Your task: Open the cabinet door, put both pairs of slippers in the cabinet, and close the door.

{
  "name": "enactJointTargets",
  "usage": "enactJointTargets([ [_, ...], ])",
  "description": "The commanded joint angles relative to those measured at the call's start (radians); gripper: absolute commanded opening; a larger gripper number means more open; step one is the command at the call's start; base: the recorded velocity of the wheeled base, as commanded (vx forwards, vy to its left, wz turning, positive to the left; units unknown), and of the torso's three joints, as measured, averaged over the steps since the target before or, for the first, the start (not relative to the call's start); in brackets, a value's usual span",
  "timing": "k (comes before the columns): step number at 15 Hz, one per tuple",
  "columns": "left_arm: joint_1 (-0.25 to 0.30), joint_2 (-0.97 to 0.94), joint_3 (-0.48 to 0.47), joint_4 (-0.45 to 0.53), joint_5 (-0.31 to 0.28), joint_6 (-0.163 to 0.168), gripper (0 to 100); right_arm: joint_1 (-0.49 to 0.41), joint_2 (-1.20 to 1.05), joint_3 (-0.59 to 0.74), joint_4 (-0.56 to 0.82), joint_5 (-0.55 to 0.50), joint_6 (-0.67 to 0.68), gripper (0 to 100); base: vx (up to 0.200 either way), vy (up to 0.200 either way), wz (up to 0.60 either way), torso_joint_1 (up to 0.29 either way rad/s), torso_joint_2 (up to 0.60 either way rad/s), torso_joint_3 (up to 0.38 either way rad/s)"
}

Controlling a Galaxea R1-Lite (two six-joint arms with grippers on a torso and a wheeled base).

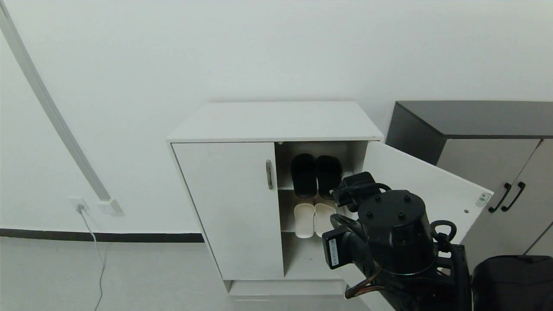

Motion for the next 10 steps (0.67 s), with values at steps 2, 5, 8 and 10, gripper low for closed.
enactJointTargets([
  [2, 0.0, 0.0, 0.0, 0.0, 0.0, 0.0, 0, 0.0, -0.003, 0.0, -0.001, 0.0, 0.0, 0, 0.0, 0.0, 0.0, 0.202, -0.52, -0.317],
  [5, 0.0, 0.0, 0.0, 0.0, 0.0, 0.0, 0, 0.0, -0.003, 0.0, -0.001, 0.0, 0.0, 0, 0.0, 0.0, 0.0, 0.216, -0.53, -0.312],
  [8, 0.0, 0.0, 0.0, 0.0, 0.0, 0.0, 0, 0.0, -0.004, 0.0, -0.001, -0.002, 0.0, 0, 0.0, 0.0, 0.0, 0.233, -0.55, -0.325],
  [10, 0.0, 0.0, 0.0, 0.0, 0.0, 0.0, 0, 0.0, -0.006, 0.0, -0.001, 0.0, 0.0, 0, 0.0, 0.0, 0.0, 0.249, -0.58, -0.327],
])
